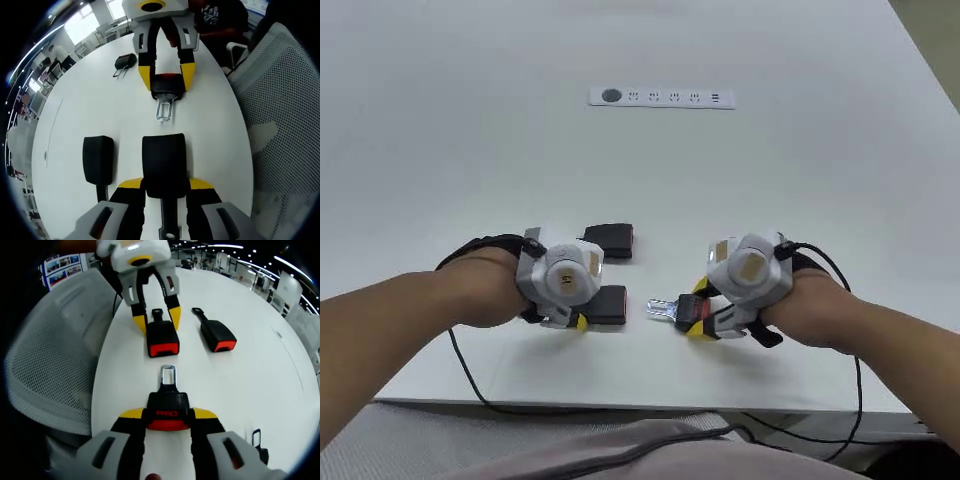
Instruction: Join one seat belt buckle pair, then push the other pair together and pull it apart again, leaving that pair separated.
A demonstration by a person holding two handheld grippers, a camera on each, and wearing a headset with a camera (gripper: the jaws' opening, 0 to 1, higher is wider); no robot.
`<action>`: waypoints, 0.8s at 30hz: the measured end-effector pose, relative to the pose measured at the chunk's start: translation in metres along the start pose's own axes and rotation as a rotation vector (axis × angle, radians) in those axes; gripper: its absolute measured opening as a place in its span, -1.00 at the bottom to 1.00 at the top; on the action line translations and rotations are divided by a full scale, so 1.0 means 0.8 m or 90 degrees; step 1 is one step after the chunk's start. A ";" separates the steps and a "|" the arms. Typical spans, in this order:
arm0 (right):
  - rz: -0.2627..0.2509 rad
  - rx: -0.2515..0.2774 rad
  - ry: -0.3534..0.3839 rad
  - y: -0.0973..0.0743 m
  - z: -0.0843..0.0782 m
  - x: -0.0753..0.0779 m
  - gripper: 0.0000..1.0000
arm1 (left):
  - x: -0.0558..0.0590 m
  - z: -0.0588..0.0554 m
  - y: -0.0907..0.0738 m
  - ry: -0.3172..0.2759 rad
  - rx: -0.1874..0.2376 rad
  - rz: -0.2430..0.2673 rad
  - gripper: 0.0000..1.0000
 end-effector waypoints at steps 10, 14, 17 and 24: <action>0.000 0.014 -0.010 0.011 0.020 -0.009 -0.29 | 0.000 -0.001 0.000 -0.007 0.005 0.002 -0.37; 0.002 0.011 -0.023 0.012 0.022 -0.008 -0.29 | -0.002 -0.003 0.000 -0.018 0.026 0.002 -0.37; -0.008 0.013 -0.029 0.011 0.024 -0.008 -0.29 | -0.001 0.000 0.000 -0.014 0.018 0.000 -0.37; -0.023 0.027 -0.040 0.016 0.032 -0.008 -0.31 | -0.001 0.001 0.001 -0.001 0.007 -0.006 -0.37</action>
Point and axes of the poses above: the centre of the closed fingertips' face, and the gripper's own axes: y roughly forward along the fingers, x roughly to its right, z roughly out of its top, the point moved 2 cm from there along -y, roughly backward along the fingers, and after that the axes turned 10 degrees about -z, right-handed, at the moved point
